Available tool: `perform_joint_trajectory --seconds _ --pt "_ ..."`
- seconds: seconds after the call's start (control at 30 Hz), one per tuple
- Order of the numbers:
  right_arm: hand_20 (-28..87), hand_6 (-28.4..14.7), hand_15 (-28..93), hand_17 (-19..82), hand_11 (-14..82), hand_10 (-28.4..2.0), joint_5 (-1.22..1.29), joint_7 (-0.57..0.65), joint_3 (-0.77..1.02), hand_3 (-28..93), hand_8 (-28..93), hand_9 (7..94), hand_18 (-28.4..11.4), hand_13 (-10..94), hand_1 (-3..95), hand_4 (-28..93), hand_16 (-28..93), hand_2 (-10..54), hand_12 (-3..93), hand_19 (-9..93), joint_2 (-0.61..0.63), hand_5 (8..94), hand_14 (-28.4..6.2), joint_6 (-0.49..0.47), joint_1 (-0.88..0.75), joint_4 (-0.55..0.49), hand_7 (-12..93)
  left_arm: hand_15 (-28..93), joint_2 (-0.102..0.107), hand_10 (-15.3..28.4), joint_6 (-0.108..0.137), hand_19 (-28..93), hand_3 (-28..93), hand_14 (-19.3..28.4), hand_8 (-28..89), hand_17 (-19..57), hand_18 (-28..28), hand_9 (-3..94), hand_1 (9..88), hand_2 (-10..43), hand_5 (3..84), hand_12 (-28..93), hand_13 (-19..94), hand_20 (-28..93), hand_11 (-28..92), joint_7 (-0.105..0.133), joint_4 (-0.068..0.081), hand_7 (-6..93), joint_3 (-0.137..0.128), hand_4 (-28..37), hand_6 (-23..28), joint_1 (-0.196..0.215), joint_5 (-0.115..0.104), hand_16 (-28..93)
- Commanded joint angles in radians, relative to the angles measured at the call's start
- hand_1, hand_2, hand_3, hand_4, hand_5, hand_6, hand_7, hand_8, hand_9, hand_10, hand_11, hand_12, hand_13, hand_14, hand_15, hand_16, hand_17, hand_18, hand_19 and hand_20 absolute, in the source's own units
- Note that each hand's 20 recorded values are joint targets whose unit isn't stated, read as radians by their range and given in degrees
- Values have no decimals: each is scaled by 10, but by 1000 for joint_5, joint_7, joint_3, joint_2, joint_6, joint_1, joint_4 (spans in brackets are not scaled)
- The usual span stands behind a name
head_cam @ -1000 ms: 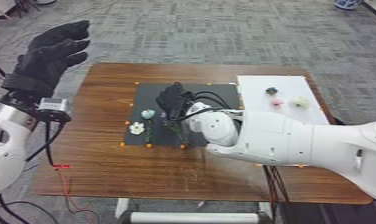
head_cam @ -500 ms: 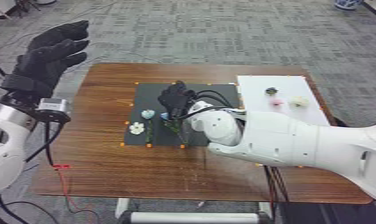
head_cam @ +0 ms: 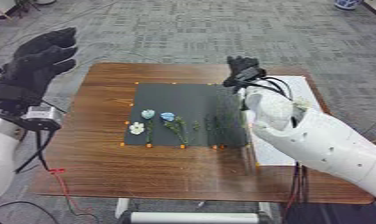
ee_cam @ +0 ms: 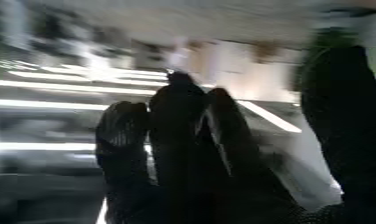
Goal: Arrange flowers
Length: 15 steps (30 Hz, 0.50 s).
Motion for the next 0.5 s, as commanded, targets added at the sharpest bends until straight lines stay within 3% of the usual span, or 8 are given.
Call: perform_joint_trajectory --seconds 0.03,0.1,0.2,0.33,0.5 --pt "507 -76 852 344 219 -140 -43 37 -56 825 -104 442 -216 631 282 -283 219 -95 191 898 148 373 -82 67 -34 28 184 382 -20 102 8 388 712 127 -93 -114 174 174 261 -18 258 176 64 78 211 -1 -9 195 -5 -260 27 28 -1 -49" --pt "509 -62 852 347 227 -132 -64 51 -82 813 -112 473 -218 642 291 -283 224 -95 190 903 156 407 -79 93 -28 29 196 383 -15 101 3 387 712 127 -94 -113 174 174 262 -18 258 176 64 77 211 -1 -4 195 9 -261 27 13 0 -50" --pt "520 -45 855 353 228 -120 -52 54 -59 764 -128 526 -223 663 335 -283 235 -95 183 912 166 458 -74 43 -45 12 212 383 -10 101 -4 387 713 127 -94 -114 174 174 261 -18 257 176 64 77 212 -2 2 195 21 -262 26 1 -1 -51" --pt "525 -43 853 356 226 -120 -49 74 -68 725 -129 539 -222 665 363 -283 243 -95 182 913 172 478 -72 30 -46 19 213 383 -10 101 -3 388 714 127 -94 -114 174 174 261 -18 257 175 64 77 212 -1 0 196 18 -262 26 6 -2 -51" --pt "528 -39 853 365 227 -117 -37 93 -46 698 -134 562 -222 673 383 -283 249 -95 184 923 162 504 -70 -76 -48 20 217 383 -11 101 -2 388 713 127 -94 -114 174 175 261 -18 257 175 64 76 212 0 -4 195 9 -263 26 16 0 -51"
